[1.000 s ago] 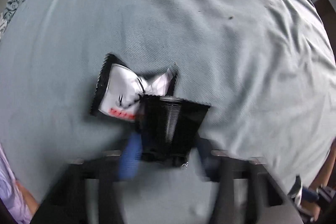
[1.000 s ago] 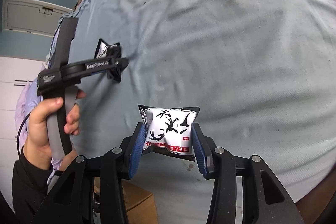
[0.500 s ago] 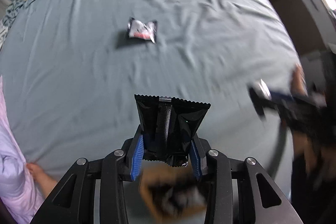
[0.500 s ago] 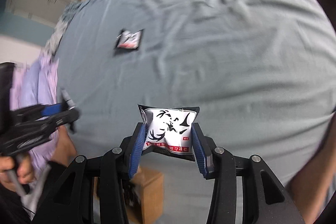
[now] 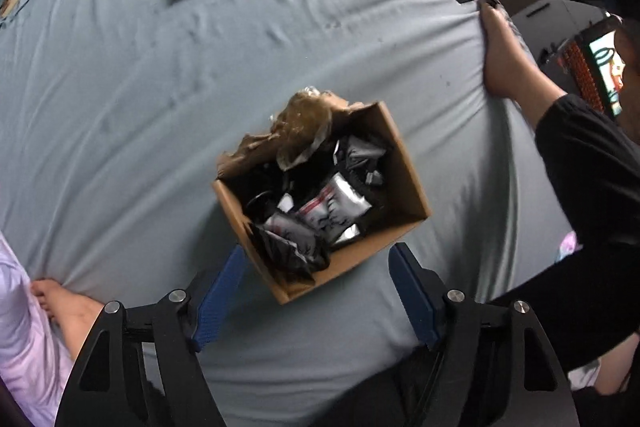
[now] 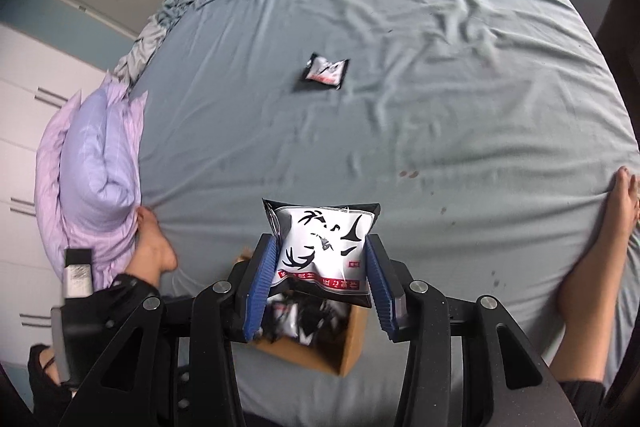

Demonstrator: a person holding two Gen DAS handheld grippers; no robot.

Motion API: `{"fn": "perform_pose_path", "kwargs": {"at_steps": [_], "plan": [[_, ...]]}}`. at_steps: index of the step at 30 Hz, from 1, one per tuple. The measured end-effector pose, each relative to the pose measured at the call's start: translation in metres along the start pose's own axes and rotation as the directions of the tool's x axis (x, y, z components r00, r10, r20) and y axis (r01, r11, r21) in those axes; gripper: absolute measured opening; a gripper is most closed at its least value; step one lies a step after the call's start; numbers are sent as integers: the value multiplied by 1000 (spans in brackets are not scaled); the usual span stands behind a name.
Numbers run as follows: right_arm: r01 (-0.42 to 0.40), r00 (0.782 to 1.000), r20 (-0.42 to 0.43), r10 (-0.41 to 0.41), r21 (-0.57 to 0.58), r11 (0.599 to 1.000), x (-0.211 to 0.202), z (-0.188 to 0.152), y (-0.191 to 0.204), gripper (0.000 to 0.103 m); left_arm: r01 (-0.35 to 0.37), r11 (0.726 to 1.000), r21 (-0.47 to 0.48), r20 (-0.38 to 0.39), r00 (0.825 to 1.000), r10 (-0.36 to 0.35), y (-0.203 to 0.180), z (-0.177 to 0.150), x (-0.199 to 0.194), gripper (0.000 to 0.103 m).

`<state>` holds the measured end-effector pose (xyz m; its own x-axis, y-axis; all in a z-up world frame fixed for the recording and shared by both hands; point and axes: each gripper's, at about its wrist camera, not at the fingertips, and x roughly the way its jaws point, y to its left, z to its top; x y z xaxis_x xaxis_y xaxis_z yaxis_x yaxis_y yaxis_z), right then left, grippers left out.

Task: Organize snacks
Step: 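Lower the white packet into the box and open the right gripper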

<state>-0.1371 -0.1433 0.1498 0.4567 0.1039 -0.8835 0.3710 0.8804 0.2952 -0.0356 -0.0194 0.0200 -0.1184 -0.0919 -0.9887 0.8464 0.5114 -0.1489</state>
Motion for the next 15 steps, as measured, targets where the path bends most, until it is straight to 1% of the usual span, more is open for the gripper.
{"fn": "perform_pose_path", "kwargs": {"at_steps": [1,2,4,5,6,7,9,10,12,14,15], "plan": [[7,1000,-17,-7,-5,1000,3,-1,4,44,4,1000,-11,14,1000,-4,2,-2,-5,78],[17,999,-42,-17,-14,1000,7,-3,9,44,15,999,-35,30,999,-14,8,-1,-9,83],[13,995,-98,-16,-34,999,15,-8,19,44,31,997,-65,50,998,-28,17,-3,-12,84],[4,992,-125,-9,-42,999,20,-9,23,44,28,996,-84,62,998,-23,24,-1,-14,84],[-6,987,-161,-3,-55,998,26,-12,28,44,9,994,-106,73,997,-1,32,-1,-16,84],[-6,986,-168,-5,-63,998,28,-11,32,44,-16,992,-128,84,996,27,40,-1,-19,84],[-1,987,-161,-12,-80,997,31,-8,38,44,-35,986,-161,106,993,53,54,-1,-20,86],[-11,985,-171,-4,-91,996,33,-7,43,44,-39,982,-183,115,992,61,61,-1,-20,86],[-38,981,-196,17,-106,994,37,-8,50,44,-42,968,-246,116,991,73,76,-4,-19,87],[-63,970,-243,27,-143,988,48,-12,61,44,-22,959,-283,97,994,51,88,-7,-13,87],[-68,962,-273,18,-174,982,54,-14,67,46,-14,957,-291,89,995,42,91,-9,-11,87]]}}
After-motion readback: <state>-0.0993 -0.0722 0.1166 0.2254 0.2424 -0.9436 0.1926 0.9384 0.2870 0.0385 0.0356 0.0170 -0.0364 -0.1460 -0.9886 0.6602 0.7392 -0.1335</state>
